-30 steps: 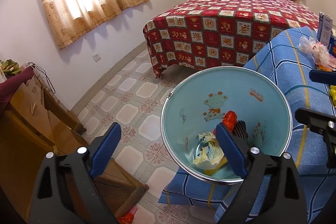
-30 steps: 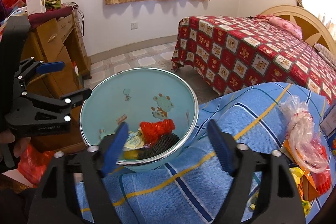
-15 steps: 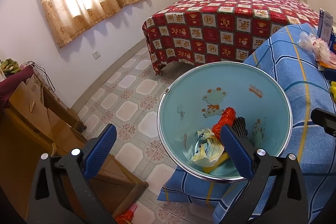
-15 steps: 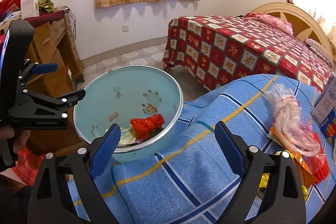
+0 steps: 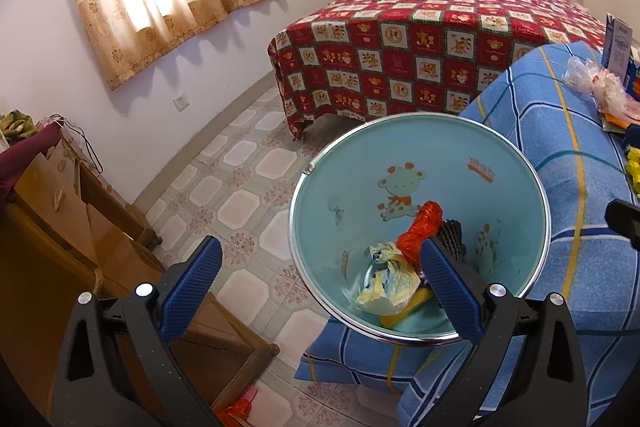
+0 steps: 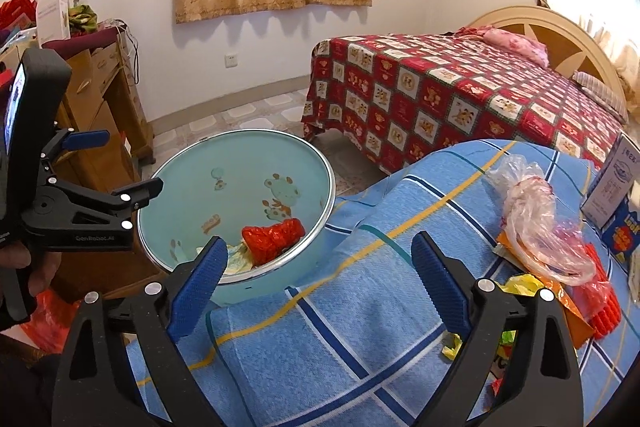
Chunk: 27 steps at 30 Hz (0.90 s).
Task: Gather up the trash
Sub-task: 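Move both open tools back over the trash on the table, then grasp the red-and-orange patterned wrapper with the right tool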
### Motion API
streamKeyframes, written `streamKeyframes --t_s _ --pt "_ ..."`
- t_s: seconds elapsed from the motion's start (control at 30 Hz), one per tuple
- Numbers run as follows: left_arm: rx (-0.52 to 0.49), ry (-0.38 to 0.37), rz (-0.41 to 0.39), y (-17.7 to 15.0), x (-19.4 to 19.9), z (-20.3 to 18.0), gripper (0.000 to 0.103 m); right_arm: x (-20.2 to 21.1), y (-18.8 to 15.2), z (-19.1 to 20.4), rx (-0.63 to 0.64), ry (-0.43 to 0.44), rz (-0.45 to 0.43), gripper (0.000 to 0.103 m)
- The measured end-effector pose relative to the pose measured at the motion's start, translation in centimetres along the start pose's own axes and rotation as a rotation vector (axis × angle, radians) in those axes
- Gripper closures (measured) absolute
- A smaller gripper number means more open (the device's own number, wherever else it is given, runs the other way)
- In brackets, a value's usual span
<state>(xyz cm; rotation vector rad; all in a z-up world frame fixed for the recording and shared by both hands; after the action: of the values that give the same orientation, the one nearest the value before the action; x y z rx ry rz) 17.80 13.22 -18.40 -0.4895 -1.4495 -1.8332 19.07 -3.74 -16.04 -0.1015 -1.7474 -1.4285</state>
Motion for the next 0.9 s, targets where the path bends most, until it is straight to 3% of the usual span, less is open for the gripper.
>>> streamKeyframes --t_s 0.2,0.53,0.63,0.9 --pt "-0.055 -0.039 0.027 -1.3 -0.4 -3.1 0.006 2.7 -1.6 -2.5 -0.028 -0.068 -0.018 0.012" --pt "-0.124 -0.104 -0.005 -1.0 0.4 -8.0 0.006 8.4 -8.2 -13.1 -0.277 -0.327 0.041 0.012" --pt "-0.132 -0.117 -0.018 -0.5 0.7 -9.1 0.006 8.7 -9.4 -14.9 -0.344 -0.346 0.062 0.012" --pt "-0.178 -0.147 -0.066 1.2 1.3 -12.9 0.006 7.2 -10.0 -15.7 -0.36 -0.322 0.126 0.012"
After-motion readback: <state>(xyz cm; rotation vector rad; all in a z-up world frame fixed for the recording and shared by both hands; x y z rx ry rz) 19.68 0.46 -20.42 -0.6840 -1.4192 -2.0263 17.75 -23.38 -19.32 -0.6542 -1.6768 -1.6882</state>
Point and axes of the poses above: each gripper's, at about its wrist camera, not at the fingertips, and x roughly against the way its jaws point, z to its left, y to its top, the point moved 8 cm from there along -x, roughly the way its jaws point, and after that the axes turned 1 degree about -x, right-handed, at the moved point
